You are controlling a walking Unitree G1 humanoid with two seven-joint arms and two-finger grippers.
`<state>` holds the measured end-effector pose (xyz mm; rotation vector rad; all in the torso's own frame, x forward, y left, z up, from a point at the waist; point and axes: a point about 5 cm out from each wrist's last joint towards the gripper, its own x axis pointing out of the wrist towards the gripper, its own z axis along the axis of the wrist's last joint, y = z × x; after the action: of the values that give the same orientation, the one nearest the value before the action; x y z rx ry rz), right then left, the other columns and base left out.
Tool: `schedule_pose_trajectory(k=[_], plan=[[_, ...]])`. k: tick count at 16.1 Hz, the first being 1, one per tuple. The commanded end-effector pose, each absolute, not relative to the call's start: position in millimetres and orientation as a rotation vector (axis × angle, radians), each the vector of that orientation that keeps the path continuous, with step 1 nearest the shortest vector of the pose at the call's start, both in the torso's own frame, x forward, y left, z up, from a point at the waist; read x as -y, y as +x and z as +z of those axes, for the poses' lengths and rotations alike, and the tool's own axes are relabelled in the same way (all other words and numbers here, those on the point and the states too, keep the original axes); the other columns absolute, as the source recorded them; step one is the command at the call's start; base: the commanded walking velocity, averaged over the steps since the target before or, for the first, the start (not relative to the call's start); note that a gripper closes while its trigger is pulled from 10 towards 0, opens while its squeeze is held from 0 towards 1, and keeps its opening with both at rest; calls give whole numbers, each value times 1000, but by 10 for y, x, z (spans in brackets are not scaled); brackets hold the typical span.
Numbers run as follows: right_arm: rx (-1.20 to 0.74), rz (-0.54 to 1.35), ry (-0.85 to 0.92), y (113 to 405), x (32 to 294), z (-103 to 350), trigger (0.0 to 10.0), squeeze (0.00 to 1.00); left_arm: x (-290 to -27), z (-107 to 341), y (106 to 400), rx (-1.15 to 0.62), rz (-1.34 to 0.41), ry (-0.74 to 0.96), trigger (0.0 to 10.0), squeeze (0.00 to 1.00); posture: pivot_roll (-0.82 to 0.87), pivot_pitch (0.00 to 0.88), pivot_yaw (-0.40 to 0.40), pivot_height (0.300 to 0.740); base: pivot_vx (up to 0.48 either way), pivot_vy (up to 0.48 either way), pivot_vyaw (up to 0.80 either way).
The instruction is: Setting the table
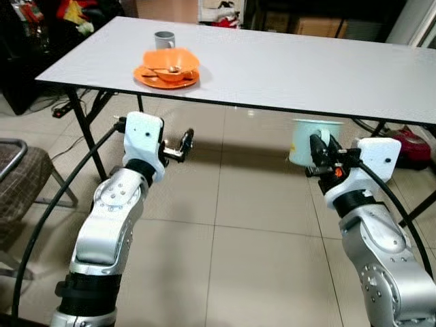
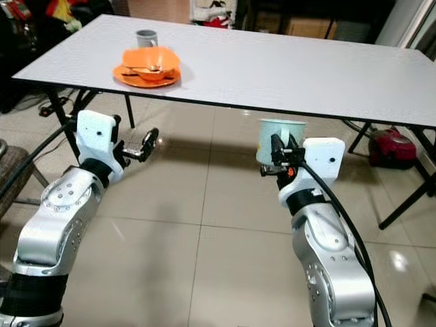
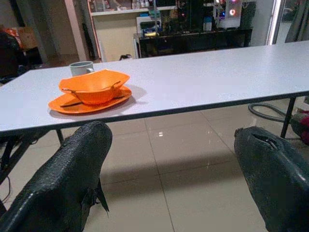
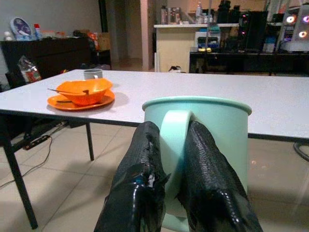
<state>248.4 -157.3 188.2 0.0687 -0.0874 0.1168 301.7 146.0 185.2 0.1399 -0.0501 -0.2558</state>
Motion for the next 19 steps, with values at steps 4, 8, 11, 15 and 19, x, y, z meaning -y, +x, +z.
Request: schedule_pose_trajectory(k=[4, 8, 11, 15, 19], plan=[[104, 117, 40, 2498, 1581, 1913, 10000, 0, -1437, 1866, 3015, 59, -274, 134, 10000, 0, 36, 0, -13, 740, 129, 0, 0], [102, 117, 39, 2495, 1589, 1901, 10000, 0, -1435, 1848, 3004, 52, -281, 127, 10000, 0, 40, 0, -17, 740, 301, 0, 0], [99, 125, 40, 2497, 1581, 1895, 10000, 0, -1452, 1848, 2988, 51, -281, 119, 10000, 0, 45, 0, -23, 740, 328, 0, 0], [98, 132, 37, 2492, 1578, 1892, 10000, 0, -1454, 1841, 2979, 51, -279, 115, 10000, 0, 44, 0, -26, 740, 339, 0, 0], [97, 134, 37, 2493, 1586, 1891, 10000, 0, -1456, 1837, 2979, 49, -277, 111, 10000, 0, 44, 0, -27, 740, 339, 0, 0]])
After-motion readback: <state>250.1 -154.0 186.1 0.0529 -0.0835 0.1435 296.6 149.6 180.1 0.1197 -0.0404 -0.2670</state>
